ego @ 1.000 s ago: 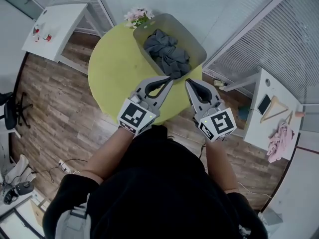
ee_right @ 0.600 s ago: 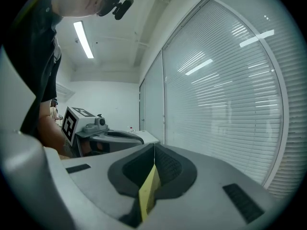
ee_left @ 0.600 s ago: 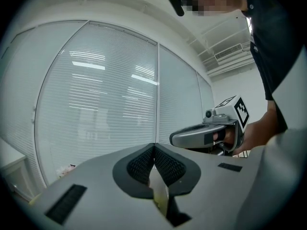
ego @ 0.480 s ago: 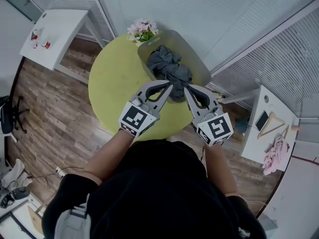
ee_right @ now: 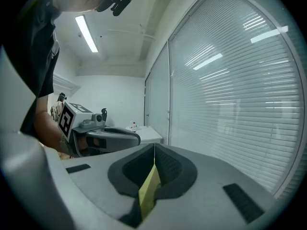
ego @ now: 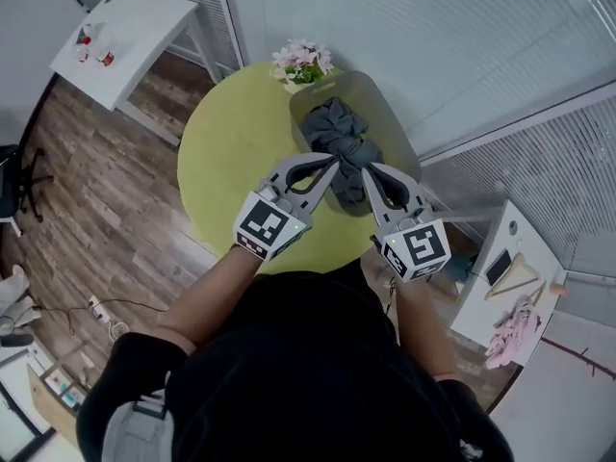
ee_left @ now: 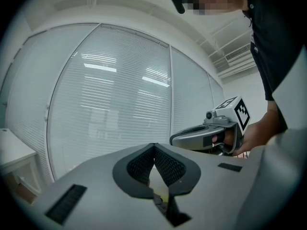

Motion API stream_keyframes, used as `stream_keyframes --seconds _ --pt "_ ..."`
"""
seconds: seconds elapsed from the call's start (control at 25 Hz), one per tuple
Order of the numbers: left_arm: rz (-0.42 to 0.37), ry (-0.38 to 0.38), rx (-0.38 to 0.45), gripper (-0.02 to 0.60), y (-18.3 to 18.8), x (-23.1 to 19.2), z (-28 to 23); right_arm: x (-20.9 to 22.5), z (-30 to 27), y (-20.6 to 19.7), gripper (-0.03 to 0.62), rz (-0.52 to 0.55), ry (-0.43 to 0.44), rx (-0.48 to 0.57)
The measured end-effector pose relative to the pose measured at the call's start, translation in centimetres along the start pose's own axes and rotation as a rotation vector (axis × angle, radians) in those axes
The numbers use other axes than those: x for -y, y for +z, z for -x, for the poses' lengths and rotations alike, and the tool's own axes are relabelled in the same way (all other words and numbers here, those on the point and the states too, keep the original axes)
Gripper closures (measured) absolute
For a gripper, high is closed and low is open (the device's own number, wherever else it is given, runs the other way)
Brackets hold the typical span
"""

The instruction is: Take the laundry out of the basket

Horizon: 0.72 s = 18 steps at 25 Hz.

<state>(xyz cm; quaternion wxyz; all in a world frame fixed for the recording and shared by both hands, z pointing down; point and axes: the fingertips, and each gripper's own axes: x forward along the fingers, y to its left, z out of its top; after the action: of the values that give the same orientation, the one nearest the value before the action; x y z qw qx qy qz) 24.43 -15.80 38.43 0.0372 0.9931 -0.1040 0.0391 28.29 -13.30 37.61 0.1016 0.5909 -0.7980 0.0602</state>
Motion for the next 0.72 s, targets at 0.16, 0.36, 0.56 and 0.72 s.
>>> stream_keyframes --seconds 0.16,0.36,0.56,0.72 --pt "0.006 0.072 0.001 0.575 -0.1 -1.4 0.1 0.9 -1.5 0.3 0.571 0.003 0.036 0.006" --pt "0.020 0.169 -0.016 0.575 -0.4 -2.9 -0.2 2.5 -3.4 0.3 0.569 -0.004 0.103 0.004" --pt "0.025 0.243 -0.036 0.575 -0.8 -4.8 -1.3 5.1 -5.2 -0.2 0.569 -0.021 0.119 -0.003" --pt "0.024 0.282 -0.058 0.575 -1.9 -5.9 -3.1 7.5 -6.4 -2.7 0.569 -0.060 0.115 -0.054"
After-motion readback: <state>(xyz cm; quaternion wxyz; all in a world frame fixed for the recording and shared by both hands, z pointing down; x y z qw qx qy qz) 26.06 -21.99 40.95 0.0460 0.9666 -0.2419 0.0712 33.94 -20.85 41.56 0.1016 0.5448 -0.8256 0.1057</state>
